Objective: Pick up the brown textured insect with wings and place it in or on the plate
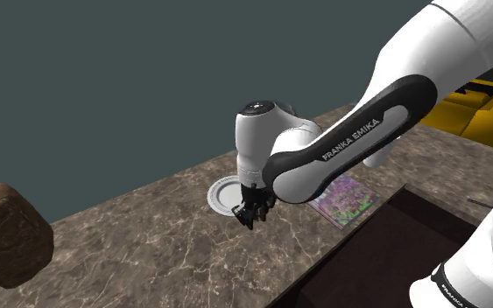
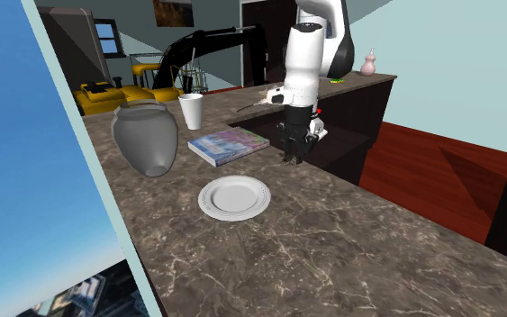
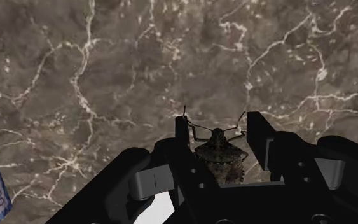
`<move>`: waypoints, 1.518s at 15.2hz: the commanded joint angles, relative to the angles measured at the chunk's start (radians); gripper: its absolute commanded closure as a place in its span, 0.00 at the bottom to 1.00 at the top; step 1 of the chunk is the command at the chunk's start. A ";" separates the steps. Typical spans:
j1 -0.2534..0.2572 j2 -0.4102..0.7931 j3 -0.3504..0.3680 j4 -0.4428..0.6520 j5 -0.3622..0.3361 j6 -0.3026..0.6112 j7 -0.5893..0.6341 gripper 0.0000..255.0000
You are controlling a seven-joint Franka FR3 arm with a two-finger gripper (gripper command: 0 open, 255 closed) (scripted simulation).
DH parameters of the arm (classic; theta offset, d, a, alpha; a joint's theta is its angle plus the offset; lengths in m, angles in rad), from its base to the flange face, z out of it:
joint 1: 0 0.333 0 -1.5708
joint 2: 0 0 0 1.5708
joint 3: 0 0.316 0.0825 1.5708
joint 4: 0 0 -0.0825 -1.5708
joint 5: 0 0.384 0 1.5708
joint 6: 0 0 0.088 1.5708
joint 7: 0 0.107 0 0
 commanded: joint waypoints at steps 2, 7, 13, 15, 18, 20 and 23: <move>-0.022 0.080 -0.033 0.098 -0.054 -0.028 -0.021 1.00; -0.041 0.218 -0.082 0.278 -0.119 -0.084 -0.059 1.00; -0.047 0.391 -0.132 0.535 -0.170 -0.176 -0.116 1.00; -0.045 0.407 -0.136 0.544 -0.175 -0.170 -0.116 1.00; -0.039 0.431 -0.144 0.538 -0.188 -0.141 -0.108 1.00; -0.035 0.448 -0.150 0.535 -0.196 -0.121 -0.102 1.00; -0.029 0.475 -0.158 0.532 -0.209 -0.093 -0.094 1.00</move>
